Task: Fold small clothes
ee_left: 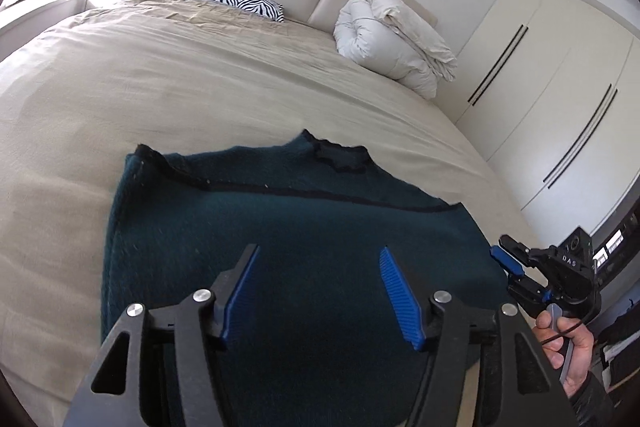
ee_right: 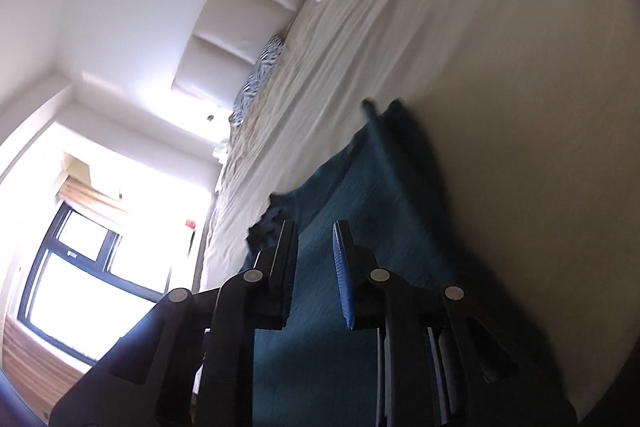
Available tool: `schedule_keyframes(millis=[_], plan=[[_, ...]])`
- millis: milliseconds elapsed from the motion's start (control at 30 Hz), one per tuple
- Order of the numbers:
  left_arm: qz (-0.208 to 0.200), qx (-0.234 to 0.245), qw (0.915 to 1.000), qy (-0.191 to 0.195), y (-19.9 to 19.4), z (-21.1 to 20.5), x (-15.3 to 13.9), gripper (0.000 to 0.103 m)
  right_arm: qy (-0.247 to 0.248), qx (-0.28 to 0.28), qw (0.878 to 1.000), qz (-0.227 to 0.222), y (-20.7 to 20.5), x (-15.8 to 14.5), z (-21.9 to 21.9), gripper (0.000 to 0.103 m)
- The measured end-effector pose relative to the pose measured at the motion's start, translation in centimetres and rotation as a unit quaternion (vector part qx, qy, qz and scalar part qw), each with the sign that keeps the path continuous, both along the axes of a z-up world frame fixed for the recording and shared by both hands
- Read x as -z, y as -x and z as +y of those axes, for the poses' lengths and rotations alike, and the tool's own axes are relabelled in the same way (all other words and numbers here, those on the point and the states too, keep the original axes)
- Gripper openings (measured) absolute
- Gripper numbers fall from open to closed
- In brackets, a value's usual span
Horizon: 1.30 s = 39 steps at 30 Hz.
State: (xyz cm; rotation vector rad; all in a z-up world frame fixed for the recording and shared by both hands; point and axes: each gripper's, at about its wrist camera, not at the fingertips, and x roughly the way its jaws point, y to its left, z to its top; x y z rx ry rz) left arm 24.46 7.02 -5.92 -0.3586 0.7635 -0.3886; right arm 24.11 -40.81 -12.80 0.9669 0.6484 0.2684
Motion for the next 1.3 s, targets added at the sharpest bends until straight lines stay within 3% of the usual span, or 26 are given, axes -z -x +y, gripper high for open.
schedule_keyframes(millis=[100,200,233,300,400,533,667,733,867,1033,1133,1300], plan=[[0.044,-0.007,0.9987,-0.025,1.1,-1.0,2.4,0.061,-0.011,-0.097,0.995,0.003,0.2,0.6,6.9,0.019],[0.055,-0.008,0.9979,-0.034,2.5,-0.5,3.5,0.057,-0.016,-0.116,0.991,0.063,-0.3,4.0,10.1,0.019],[0.059,-0.008,0.9975,-0.038,2.8,-0.3,3.5,0.055,-0.026,-0.112,0.991,0.065,-0.1,5.0,9.8,0.015],[0.067,-0.012,0.9973,-0.028,3.3,0.5,3.7,0.054,-0.044,-0.088,0.994,0.052,0.7,5.6,8.2,0.014],[0.075,-0.021,0.9969,-0.004,3.6,1.5,4.1,0.052,-0.059,-0.008,0.997,0.05,2.7,5.4,3.7,0.014],[0.072,-0.014,0.9968,-0.031,3.9,0.8,4.3,0.052,-0.05,0.094,0.992,0.062,5.5,5.5,-2.9,0.014],[0.069,-0.014,0.9965,-0.044,3.9,0.3,4.5,0.052,-0.047,0.139,0.987,0.062,8.3,3.6,-4.8,0.019],[0.068,-0.014,0.9964,-0.048,4.0,0.3,4.5,0.052,-0.043,0.109,0.992,0.053,8.0,2.6,-3.3,0.019],[0.067,-0.012,0.9963,-0.053,3.9,0.2,4.7,0.052,-0.013,-0.005,0.998,0.056,5.7,0.7,6.2,0.019],[0.066,-0.01,0.9965,-0.05,4.1,0.3,4.8,0.052,0.026,-0.118,0.99,0.08,2.7,1.7,15.5,0.019],[0.066,-0.009,0.9966,-0.05,4.2,0.3,4.8,0.052,0.022,-0.121,0.986,0.114,1.5,3.9,16.7,0.019],[0.063,-0.01,0.9966,-0.052,4.4,0.4,4.9,0.052,0.003,-0.077,0.991,0.107,1.9,4.8,13.6,0.019]])
